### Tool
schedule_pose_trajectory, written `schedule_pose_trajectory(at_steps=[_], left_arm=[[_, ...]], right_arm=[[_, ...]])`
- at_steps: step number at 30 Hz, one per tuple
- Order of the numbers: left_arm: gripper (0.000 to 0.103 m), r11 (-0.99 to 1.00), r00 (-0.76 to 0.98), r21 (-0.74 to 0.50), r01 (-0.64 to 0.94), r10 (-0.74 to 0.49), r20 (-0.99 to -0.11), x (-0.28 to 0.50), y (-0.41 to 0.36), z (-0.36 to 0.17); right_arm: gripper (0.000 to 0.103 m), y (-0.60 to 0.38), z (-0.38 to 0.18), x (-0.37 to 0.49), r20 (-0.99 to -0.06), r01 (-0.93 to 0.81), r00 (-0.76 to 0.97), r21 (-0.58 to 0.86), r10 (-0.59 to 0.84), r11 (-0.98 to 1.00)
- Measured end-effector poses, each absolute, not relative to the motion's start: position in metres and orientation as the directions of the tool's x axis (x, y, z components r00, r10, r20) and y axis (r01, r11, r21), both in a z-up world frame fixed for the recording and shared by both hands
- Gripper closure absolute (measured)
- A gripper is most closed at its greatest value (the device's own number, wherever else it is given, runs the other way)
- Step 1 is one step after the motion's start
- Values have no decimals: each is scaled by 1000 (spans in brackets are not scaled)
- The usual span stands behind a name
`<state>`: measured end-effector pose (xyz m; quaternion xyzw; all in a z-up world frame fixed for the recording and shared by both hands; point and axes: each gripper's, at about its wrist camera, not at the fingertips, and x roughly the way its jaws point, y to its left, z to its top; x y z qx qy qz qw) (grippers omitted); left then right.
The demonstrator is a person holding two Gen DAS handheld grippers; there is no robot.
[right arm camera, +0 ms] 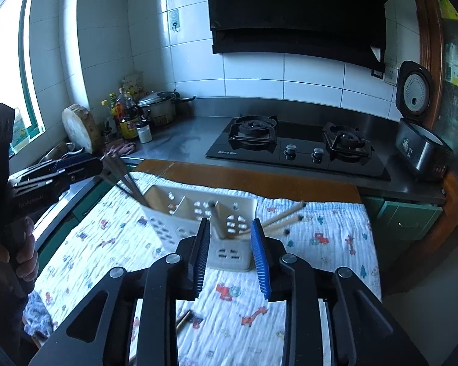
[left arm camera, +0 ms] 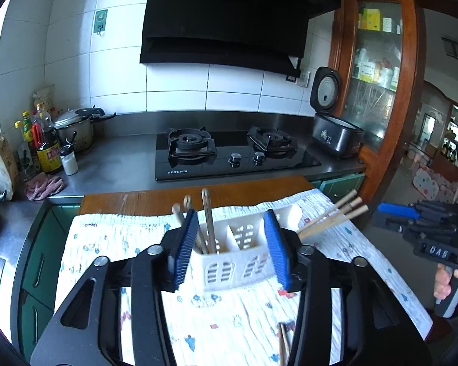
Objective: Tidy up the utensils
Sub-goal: 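Open the left tool over the caddy while the right tool releases its chopstick, then lower the left tool onto a chopstick while the right tool grasps the last chopstick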
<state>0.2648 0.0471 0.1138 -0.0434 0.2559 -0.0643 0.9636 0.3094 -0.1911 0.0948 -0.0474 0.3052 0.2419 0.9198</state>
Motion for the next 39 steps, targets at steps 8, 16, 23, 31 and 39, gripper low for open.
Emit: schedule_pose_trajectory(at_steps=[8, 16, 23, 31, 39], left_arm=[[43, 989, 861, -134, 65, -123, -494, 203, 51, 89], [37, 991, 863, -134, -21, -50, -504, 136, 62, 54], [35, 983, 868, -165, -77, -15, -497, 89, 79, 25], [35, 980, 856, -182, -84, -22, -517, 68, 92, -2], [35, 977, 848, -204, -62, -56, -527, 62, 100, -17]], right_arm=[[73, -193, 42, 245, -610, -497, 657, 93, 444, 863], [73, -167, -27, 180, -669, -503, 593, 128, 449, 855], [78, -135, -70, 140, -699, -469, 557, 180, 448, 864], [86, -115, -97, 129, -729, -394, 538, 227, 424, 890], [90, -106, -113, 127, -762, -317, 559, 168, 327, 933]])
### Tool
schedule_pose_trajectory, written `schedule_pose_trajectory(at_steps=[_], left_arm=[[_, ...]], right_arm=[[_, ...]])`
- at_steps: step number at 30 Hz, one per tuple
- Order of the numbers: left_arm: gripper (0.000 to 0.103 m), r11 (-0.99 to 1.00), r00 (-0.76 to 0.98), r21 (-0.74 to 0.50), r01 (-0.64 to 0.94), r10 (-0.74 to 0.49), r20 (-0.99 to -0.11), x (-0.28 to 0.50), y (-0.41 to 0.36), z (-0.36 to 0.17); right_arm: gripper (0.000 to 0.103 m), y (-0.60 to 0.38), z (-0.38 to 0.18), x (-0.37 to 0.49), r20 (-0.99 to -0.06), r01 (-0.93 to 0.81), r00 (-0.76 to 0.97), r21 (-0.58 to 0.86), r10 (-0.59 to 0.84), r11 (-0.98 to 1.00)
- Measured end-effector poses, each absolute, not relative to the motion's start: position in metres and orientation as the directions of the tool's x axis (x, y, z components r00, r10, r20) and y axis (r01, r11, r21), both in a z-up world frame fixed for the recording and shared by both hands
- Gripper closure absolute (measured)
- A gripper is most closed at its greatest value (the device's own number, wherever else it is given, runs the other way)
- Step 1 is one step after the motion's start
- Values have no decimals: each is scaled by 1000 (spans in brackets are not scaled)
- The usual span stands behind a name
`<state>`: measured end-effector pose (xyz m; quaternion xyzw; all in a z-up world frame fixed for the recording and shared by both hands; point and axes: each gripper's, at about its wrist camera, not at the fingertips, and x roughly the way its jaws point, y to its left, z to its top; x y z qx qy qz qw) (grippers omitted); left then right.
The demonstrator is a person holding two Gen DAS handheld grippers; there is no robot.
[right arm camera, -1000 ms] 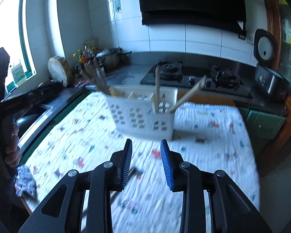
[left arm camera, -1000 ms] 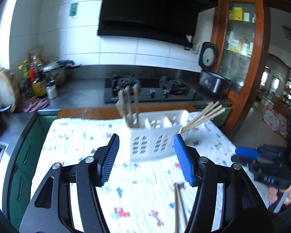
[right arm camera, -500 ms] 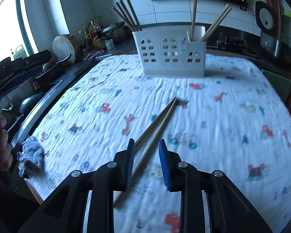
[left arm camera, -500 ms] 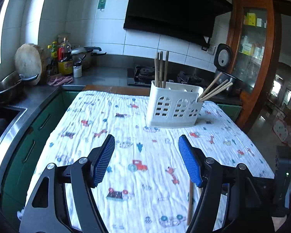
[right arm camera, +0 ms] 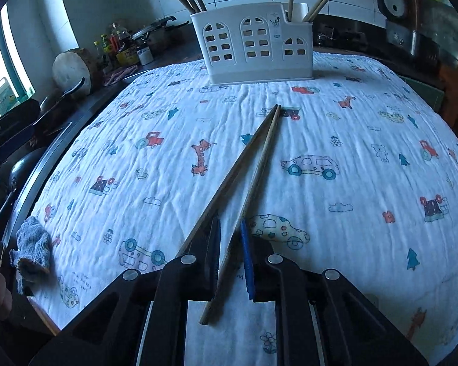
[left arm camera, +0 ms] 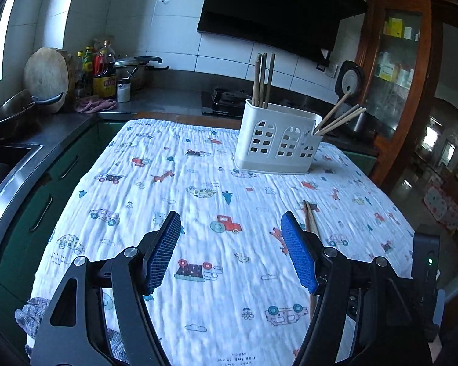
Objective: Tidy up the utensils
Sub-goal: 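Lower the left tool onto a chopstick while the right tool grasps the last chopstick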
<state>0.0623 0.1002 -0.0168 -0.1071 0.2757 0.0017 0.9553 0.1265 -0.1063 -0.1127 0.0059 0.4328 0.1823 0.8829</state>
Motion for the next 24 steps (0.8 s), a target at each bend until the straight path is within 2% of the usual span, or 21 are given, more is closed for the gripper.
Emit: schedule_pose_trajectory(at_steps=[7, 15, 20, 24], left_arm=[[35, 976, 842, -210, -62, -62, -535, 60, 105, -24], [35, 975, 828, -215, -52, -78, -555, 60, 103, -32], [35, 978, 809, -210, -3, -121, -575, 60, 88, -41], [35, 968, 775, -245, 61, -200, -599, 64, 69, -54]], right_arm=[[92, -104, -118, 129, -773, -252, 575, 144, 268, 957], [96, -118, -112, 126, -745, -216, 612, 167, 267, 962], [96, -139, -102, 121, -714, -212, 657, 133, 242, 968], [96, -163, -104, 123, -705, -204, 671, 122, 230, 971]])
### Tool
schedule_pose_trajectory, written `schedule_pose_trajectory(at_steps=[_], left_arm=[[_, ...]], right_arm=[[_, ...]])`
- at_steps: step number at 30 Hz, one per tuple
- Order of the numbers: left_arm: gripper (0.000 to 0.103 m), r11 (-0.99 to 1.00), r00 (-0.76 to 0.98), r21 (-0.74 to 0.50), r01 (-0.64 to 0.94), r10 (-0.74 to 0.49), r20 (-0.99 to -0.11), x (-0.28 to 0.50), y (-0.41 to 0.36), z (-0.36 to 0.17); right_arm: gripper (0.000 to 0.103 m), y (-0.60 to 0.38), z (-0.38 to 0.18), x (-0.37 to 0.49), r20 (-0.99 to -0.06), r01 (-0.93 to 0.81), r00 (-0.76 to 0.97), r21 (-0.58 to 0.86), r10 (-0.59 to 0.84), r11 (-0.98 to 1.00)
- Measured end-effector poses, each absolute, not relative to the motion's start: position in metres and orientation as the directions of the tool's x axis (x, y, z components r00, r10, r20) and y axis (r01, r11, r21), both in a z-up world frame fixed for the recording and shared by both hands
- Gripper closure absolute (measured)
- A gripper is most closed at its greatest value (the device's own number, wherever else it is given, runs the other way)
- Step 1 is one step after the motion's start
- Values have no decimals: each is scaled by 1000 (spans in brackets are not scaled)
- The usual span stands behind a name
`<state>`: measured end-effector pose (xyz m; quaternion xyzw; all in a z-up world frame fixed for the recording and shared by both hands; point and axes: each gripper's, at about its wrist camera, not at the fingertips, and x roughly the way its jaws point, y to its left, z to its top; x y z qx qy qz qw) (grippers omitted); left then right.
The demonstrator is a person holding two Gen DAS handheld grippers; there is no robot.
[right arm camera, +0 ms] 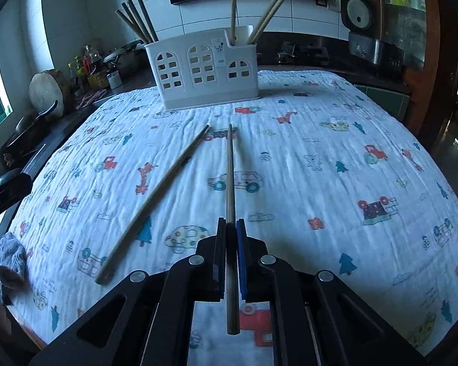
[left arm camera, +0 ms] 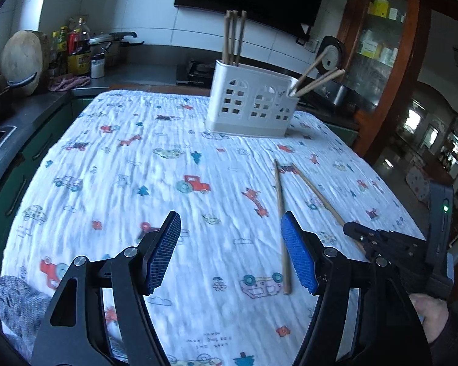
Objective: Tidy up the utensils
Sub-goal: 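Lower the left tool onto a chopstick while the right tool grasps the last chopstick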
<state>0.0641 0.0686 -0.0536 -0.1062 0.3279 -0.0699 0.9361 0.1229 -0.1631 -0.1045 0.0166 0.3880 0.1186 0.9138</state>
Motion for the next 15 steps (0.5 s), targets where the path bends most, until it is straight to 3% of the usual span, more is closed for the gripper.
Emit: schedule_pose_trajectory(at_steps=[4, 9, 15], left_arm=[[40, 964, 741, -238, 116, -244, -626, 69, 41, -68], [59, 949, 688, -265, 171, -308, -657, 82, 13, -83], [74, 960, 645, -233, 155, -277, -712, 97, -8, -102]], right_arm=[[96, -190, -111, 127, -706, -180, 671, 140, 225, 974], [96, -202, -115, 129, -715, -191, 658, 145, 236, 971], [95, -211, -120, 129, -718, -207, 644, 166, 262, 964]])
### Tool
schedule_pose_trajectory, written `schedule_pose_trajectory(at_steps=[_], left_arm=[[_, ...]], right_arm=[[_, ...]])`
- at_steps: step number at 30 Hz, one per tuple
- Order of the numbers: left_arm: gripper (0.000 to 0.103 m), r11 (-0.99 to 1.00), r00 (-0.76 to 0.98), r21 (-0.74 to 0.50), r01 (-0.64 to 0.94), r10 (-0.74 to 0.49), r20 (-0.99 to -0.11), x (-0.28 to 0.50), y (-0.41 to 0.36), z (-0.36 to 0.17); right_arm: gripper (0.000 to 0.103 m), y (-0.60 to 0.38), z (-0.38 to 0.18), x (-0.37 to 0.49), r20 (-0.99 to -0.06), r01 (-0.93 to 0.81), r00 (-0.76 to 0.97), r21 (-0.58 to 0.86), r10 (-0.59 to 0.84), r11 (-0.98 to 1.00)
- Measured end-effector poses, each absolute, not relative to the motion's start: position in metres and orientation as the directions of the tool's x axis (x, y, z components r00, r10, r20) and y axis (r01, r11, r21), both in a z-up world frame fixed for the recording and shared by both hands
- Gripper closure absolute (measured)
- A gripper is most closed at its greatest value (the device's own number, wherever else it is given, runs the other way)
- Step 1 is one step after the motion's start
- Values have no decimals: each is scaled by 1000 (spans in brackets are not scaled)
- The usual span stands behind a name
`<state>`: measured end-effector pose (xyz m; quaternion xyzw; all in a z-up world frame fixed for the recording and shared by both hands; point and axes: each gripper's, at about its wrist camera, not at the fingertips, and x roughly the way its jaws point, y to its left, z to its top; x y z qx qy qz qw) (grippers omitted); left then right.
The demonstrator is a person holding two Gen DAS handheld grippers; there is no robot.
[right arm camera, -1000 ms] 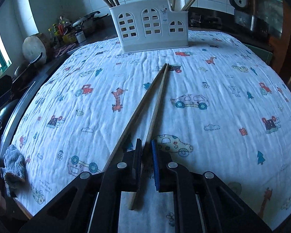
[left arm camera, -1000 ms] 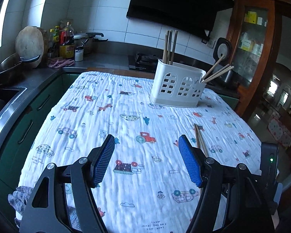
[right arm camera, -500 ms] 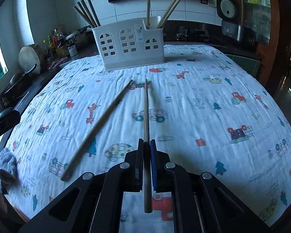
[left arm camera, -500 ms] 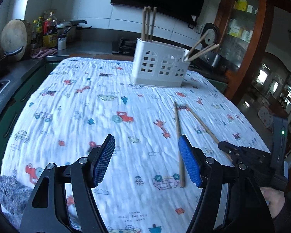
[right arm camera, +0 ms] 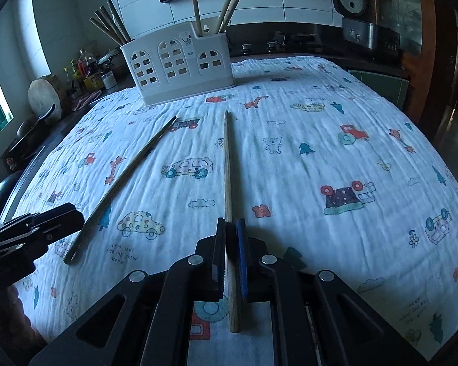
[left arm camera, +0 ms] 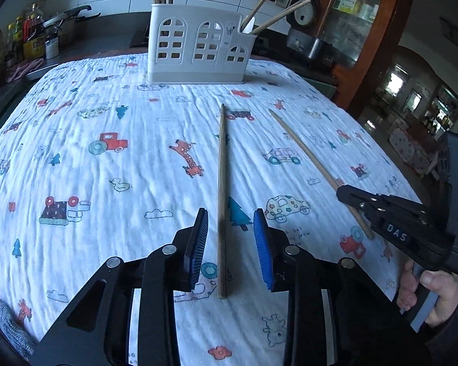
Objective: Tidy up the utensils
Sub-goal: 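Lower the left tool onto a chopstick while the right tool grasps the last chopstick, then lift the left tool's chopstick into the caddy while the right tool inserts its chopstick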
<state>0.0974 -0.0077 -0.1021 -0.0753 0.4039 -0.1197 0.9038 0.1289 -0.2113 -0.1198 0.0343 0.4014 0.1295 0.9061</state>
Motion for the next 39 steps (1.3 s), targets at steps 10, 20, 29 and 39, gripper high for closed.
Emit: schedule_pose_trajectory(at_steps=[10, 20, 29, 39], left_arm=[[80, 971, 629, -201, 127, -236, -741, 110, -13, -109], [97, 990, 636, -84, 114, -137, -759, 110, -30, -108], [97, 986, 629, -89, 139, -158, -761, 108, -34, -109], [97, 984, 619, -117, 132, -174, -766, 109, -32, -108]], right_arm=[[90, -221, -120, 116, -708, -235, 643, 182, 293, 955], [89, -217, -120, 108, -704, -254, 655, 139, 276, 957], [88, -204, -123, 101, -702, -274, 677, 39, 222, 961], [96, -209, -119, 102, -690, -272, 681, 72, 245, 960]])
